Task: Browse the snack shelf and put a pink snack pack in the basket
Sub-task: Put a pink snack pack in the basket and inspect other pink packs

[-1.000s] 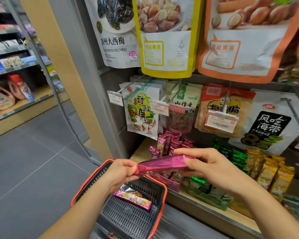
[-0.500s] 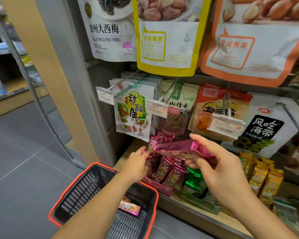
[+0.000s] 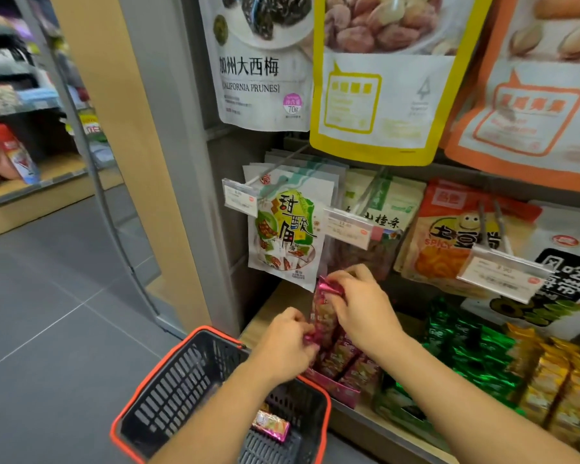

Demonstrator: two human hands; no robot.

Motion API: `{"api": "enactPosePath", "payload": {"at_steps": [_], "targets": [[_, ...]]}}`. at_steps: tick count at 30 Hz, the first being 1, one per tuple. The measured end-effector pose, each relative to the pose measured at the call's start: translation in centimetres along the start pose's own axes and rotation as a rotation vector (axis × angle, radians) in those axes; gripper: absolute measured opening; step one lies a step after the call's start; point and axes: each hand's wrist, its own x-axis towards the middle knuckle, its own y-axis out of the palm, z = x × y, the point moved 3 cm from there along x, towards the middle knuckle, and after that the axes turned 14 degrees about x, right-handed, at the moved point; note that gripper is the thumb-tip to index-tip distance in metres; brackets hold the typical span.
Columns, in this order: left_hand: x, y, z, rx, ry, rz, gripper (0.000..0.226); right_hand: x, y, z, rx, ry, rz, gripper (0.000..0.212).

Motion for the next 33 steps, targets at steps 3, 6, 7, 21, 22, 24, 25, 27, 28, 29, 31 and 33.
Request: {"api": "enactPosePath", "payload": {"at_steps": [3,6,7,21,22,24,25,27,28,29,31,33], "targets": [[-0.1,0.0,0.0,-0.078,-0.047,-0.078,0.035,0.8,2.2,-1.2,-0.055,0.067,0.089,0.037],[0.0,-0.3,-0.1,-0.24,-0.097,-0.187,0.055,1.0,3.5,-1.9,-0.082,0.143,0.118,0.034],[0.2,-0.5,-0.3,-0.255,-0.061,-0.208,0.066,1.1,3.7,-2.1,-0.074,0.155,0.113,0.034],[1.1,0.1,-2.8,0.132,0.006,0.004,0.077,8.2,3.6,-4.7,-0.337,0.228,0.268,0.022],[1.1,0.0,-2.7,0.151,-0.002,0.012,0.077,8.4,4.6,-5.0,-0.396,0.246,0.302,0.022],[1.2,-0.3,-2.6,0.2,-0.008,0.016,0.077,8.9,5.9,-5.6,-0.489,0.291,0.344,0.02],[1.2,-0.4,-2.5,0.218,-0.007,0.018,0.076,9.3,6.2,-5.8,-0.523,0.313,0.346,0.016],[1.2,-0.4,-2.4,0.229,-0.002,0.035,0.077,9.7,6.5,-6.1,-0.574,0.331,0.332,0.015],[1.2,-0.4,-2.5,0.227,0.0,0.046,0.077,9.8,6.6,-6.3,-0.596,0.323,0.318,0.016],[1.2,-0.3,-2.5,0.225,0.0,0.055,0.077,9.7,6.6,-6.4,-0.612,0.304,0.3,0.018],[1.1,-0.3,-2.6,0.226,0.005,0.058,0.076,9.2,6.2,-6.4,-0.601,0.212,0.233,0.021],[1.0,0.1,-2.5,0.236,0.011,0.062,0.074,8.3,5.3,-6.0,-0.493,0.08,0.156,0.027]]}}
